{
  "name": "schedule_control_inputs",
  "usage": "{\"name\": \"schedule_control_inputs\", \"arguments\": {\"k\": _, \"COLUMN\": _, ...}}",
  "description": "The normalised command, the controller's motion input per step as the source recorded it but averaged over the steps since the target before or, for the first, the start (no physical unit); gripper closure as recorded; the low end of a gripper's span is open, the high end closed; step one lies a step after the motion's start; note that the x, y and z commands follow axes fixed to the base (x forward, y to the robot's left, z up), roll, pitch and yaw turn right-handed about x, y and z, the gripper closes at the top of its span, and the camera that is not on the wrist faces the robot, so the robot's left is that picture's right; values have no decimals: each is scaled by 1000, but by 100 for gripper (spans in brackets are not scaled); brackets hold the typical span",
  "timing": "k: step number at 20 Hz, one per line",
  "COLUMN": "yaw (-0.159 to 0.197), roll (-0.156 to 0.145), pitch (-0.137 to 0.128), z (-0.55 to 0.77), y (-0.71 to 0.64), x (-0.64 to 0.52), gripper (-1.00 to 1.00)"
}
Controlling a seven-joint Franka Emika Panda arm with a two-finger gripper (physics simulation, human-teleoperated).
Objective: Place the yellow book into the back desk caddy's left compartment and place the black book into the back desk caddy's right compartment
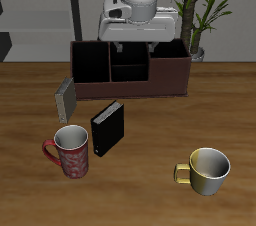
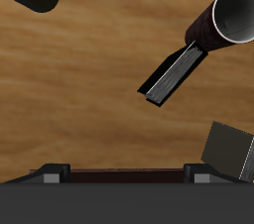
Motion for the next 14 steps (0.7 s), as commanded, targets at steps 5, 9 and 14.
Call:
{"name": "schedule_control_inputs", "arguments": {"k": 5, "yaw": -1, "roll": -35, "pitch": -3, "z": -63, "y": -101, "x": 76, "gripper": -100}}
{"name": "schedule_control_inputs", "arguments": {"k": 9, "yaw": -12, "roll": -26, "pitch": 4, "z": -42, "y": -335, "x": 180, "gripper": -100}}
{"name": "schedule_control_inputs", "arguments": {"k": 14, "yaw": 1, "roll": 51, "pitch": 17, "z": -168, "y": -555, "x": 40, "gripper": -100}}
